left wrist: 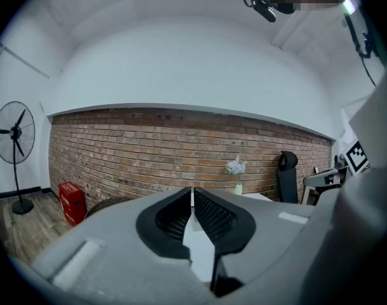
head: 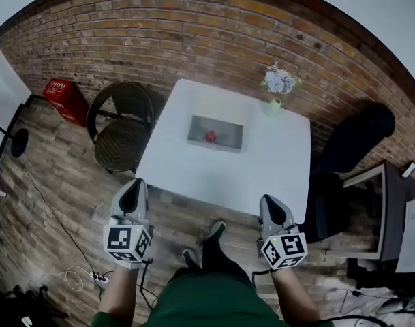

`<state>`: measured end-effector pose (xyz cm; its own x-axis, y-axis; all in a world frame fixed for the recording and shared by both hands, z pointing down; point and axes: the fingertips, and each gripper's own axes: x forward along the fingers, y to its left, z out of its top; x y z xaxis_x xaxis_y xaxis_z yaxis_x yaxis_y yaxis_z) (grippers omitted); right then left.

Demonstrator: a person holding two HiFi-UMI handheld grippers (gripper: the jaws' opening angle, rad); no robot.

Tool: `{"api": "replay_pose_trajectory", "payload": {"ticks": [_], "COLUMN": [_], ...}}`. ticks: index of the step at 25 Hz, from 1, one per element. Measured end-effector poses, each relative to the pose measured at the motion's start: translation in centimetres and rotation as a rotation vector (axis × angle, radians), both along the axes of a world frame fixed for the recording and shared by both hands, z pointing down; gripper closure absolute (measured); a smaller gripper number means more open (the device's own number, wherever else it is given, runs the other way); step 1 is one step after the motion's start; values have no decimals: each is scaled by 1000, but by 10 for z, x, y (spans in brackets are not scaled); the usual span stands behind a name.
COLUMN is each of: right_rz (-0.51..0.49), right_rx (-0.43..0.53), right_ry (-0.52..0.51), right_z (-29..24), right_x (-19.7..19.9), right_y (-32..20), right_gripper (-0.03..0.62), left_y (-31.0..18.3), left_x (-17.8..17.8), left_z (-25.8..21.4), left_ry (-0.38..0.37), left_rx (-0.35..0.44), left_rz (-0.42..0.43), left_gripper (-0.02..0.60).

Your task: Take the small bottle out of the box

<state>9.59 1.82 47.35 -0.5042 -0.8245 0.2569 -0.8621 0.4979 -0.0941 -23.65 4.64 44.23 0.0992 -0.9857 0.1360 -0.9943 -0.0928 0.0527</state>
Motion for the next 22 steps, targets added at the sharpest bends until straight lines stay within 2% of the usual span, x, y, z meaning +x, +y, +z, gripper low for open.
{"api": "replay_pose_trajectory", "payload": {"ticks": [7, 11, 12, 13, 14, 17, 22], "right_rz": [-92, -108, -106, -104, -100, -80, -34], "right_rx": [-11, -25, -33, -41, -50, -68, -97], "right_ry": [-60, -69, -70, -71, -73, -80, -106], "right_z": [2, 5, 7, 10, 13, 21, 37], "right_x": [-27, -18, -14, -10, -5, 14, 45], "right_y": [-75, -123, -131, -138, -145, -164, -185], "right_gripper": [591, 591, 591, 591, 591, 591, 591], "left_y": [-40, -87, -98, -107, -117, -144, -178], "left_x": [-10, 8, 17, 28, 39, 70, 108], "left_z": [-11, 2, 12, 22, 30, 50, 75], "left_ry": [-61, -114, -122, -126, -126, -145, -195], "left_rx": [-16, -56, -86, -116, -140, -179, -228], "left_rz": [-45, -27, -8, 15, 38, 98, 187], "left_gripper": [563, 558, 500, 387, 355, 321, 316]}}
